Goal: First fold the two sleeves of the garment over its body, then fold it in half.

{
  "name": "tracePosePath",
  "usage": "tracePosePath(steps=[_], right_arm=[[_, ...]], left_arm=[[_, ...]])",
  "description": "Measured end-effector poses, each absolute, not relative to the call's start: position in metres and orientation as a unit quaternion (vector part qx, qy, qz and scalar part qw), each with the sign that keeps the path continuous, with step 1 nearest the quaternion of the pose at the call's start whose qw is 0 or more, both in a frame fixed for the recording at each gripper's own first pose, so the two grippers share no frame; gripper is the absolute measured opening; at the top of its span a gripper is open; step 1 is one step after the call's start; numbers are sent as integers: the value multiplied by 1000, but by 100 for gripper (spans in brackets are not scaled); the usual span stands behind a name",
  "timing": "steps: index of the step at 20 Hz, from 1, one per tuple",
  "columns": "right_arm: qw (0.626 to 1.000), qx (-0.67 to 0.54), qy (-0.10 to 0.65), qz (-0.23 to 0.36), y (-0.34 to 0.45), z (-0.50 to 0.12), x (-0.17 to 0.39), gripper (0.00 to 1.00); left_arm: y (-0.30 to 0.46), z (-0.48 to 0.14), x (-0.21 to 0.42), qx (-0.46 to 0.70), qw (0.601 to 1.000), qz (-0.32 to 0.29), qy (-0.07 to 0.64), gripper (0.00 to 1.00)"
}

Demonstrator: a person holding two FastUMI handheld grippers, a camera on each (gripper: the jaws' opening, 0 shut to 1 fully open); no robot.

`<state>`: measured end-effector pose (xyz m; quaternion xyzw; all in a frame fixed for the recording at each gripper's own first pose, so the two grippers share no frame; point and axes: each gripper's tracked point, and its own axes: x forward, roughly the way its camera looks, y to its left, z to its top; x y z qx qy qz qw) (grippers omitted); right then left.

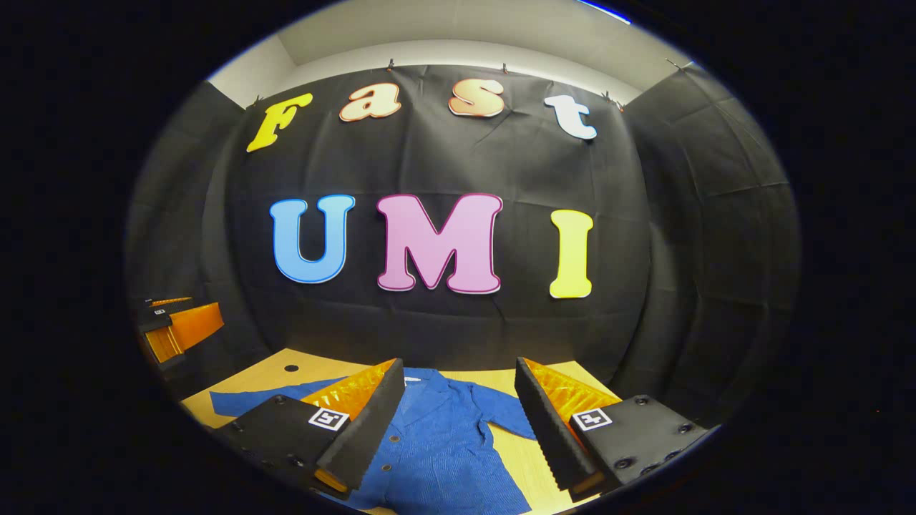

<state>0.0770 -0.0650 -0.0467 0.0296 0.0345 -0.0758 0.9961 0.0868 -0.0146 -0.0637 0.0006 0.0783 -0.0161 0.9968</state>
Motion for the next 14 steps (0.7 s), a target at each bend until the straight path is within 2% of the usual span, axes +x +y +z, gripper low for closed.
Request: tracePosePath(steps=[7,13,14], right_arm=[[988,53,79,-123,-122,-93,103,96],[962,109,139,-206,-219,-160,113,97],[956,123,151,-221,-235,-173,114,94]], left_arm=[[-31,-79,97,20,994,-22,104,81],[-70,-90,118,36,991,-45,124,81],[-82,-92,120,42,990,-54,125,81]])
